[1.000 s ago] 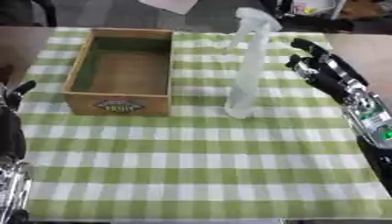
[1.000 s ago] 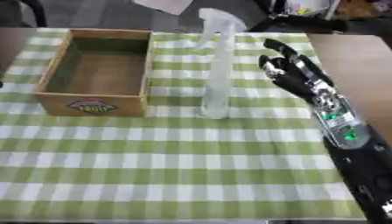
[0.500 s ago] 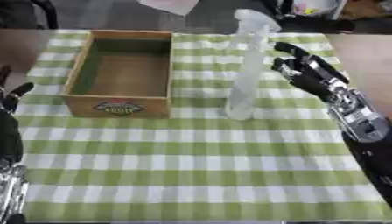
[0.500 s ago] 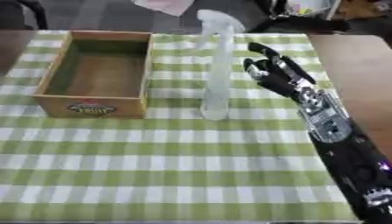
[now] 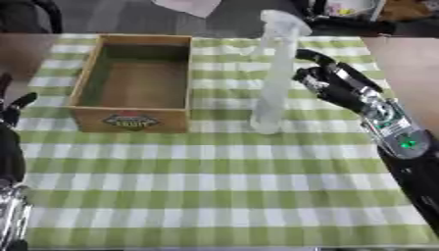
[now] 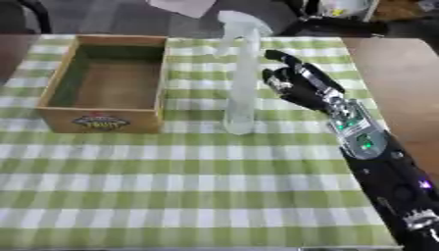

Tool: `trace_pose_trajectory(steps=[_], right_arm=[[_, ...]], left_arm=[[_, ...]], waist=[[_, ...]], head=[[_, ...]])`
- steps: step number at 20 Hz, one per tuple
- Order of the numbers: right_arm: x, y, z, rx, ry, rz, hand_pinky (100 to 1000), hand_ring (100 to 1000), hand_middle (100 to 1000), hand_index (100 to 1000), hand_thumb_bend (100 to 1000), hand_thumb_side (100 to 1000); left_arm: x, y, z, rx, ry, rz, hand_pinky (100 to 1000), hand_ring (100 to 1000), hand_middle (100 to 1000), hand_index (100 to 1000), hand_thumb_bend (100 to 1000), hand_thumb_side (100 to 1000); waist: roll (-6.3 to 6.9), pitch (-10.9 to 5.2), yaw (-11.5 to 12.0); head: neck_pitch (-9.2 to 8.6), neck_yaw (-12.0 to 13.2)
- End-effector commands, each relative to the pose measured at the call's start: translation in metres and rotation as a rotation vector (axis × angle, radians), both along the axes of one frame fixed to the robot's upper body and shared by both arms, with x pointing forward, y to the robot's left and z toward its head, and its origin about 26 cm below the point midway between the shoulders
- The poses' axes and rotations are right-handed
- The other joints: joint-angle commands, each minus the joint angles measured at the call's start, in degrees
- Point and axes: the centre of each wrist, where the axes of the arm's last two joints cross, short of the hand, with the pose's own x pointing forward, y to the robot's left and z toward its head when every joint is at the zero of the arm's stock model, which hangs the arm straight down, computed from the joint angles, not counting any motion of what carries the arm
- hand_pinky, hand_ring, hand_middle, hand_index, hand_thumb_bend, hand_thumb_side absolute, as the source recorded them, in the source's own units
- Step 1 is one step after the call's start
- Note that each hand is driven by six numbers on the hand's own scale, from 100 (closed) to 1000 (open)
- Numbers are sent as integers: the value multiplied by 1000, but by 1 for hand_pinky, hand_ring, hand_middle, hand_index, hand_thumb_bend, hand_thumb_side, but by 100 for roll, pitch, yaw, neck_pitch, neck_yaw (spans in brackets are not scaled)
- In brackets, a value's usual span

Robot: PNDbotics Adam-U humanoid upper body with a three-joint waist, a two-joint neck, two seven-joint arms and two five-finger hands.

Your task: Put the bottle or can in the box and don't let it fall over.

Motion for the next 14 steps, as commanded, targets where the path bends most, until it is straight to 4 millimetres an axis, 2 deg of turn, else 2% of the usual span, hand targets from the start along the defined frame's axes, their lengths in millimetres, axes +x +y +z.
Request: trace_pose_trajectory(steps=[1,14], right_arm=[[1,3,16,-3,-41,25,828,775,969,1000,100,685],[7,15,23,-9,-51,64,829,774,964,1000,100,686]], left_arm=[[1,-1,7,9,-22,-10,801,1000,1000,981,234,844],[1,-3,6,13,-20,-22,803,1000,1000,984,234,845]], waist=[[18,-71,-4],[15,-77,34]], head=[[-18,-9],[-19,-49]])
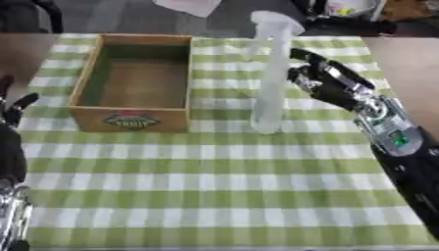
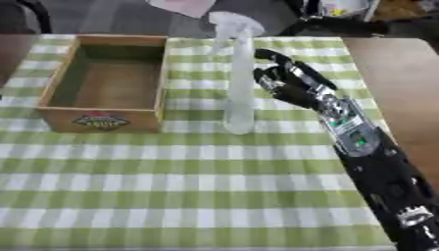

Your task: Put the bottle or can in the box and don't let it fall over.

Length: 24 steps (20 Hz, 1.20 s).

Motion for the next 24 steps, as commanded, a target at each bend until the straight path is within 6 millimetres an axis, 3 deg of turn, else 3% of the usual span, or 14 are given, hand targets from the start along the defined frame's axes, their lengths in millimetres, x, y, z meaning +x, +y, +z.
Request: trace_pose_trajectory(steps=[1,24], right_arm=[[3,3,15,-6,-37,19,829,774,964,1000,100,687],[-15,0,29,-42,-103,73,830,784,957,1000,100,667]], left_arm=[[1,-1,7,16,-23,-13,803,1000,1000,985,234,845],[0,2,6,22,-17,-8,803,1000,1000,987,233,847]], waist=[[12,-78,9],[-8,-118,-108]], head=[[-22,-33],[4,46]])
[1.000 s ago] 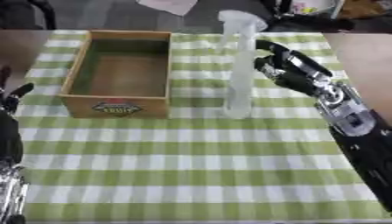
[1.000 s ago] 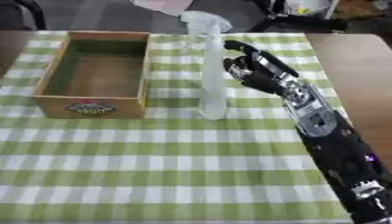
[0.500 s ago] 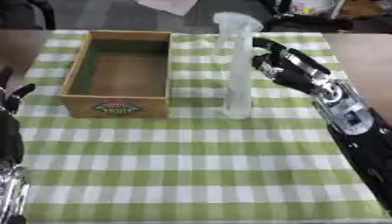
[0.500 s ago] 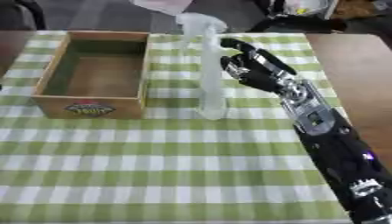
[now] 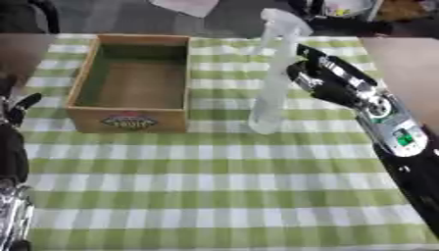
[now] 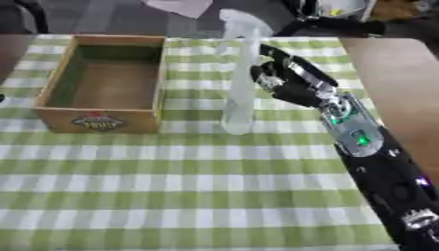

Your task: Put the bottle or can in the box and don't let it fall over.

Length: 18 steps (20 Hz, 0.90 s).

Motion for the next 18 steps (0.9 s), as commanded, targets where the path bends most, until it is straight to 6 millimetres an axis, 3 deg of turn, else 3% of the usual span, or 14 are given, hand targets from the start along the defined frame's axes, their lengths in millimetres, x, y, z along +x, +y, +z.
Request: trace_pose_trajectory(steps=[1,18], right_arm=[[-2,-4,14,-35,-46,1,830,784,956,1000,100,666],[12,20,3,-70,-12,10,828,785,958,1000,100,674]], left_arm=[[0,3,6,19,-21,2,803,1000,1000,987,232,847],[0,0,8,18,-25,-12,803,1000,1000,987,232,848]], waist=[[17,-110,-9],[40,-88,111]], head=[[7,24],[-6,-71]])
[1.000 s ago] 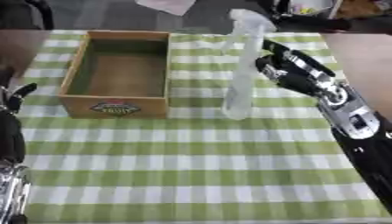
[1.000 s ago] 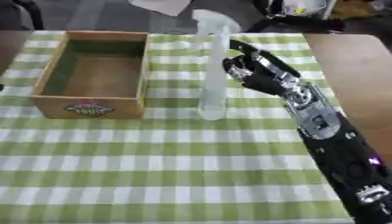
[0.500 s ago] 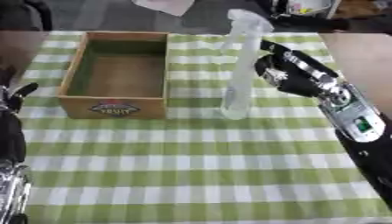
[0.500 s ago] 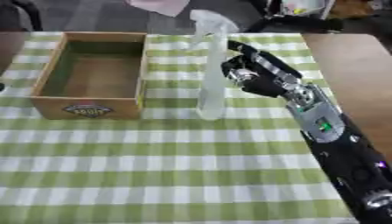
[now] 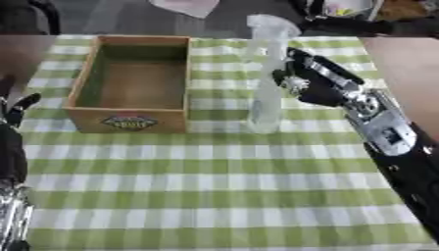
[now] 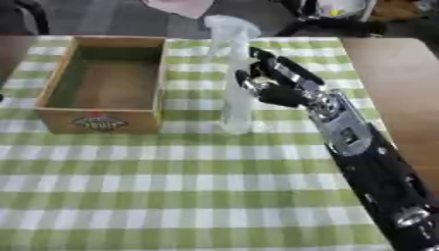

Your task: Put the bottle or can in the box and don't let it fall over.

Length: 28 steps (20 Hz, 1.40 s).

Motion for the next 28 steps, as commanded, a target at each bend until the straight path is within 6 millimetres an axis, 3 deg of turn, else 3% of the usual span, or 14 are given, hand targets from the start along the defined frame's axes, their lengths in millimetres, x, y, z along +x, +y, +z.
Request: trace_pose_trajectory(steps=[1,11,28], right_arm=[[5,0,8,-11,-27,-8,828,785,959,1000,100,674],[12,4,-2,-55,-23,-27,833,790,960,1000,100,651],[18,13,-34,-62,16,-88,832,788,955,979,100,573]], left_arm=[[0,0,8,15,-27,-8,803,1000,1000,987,233,848],[1,-1,9,16,-31,-17,803,1000,1000,987,233,847],[2,-2,10,15,-35,-27,803,1000,1000,988,236,853]], waist=[[15,-73,15],[15,-70,65],[20,-42,97]], head=[[-10,-27],[-25,-76],[-60,-128]])
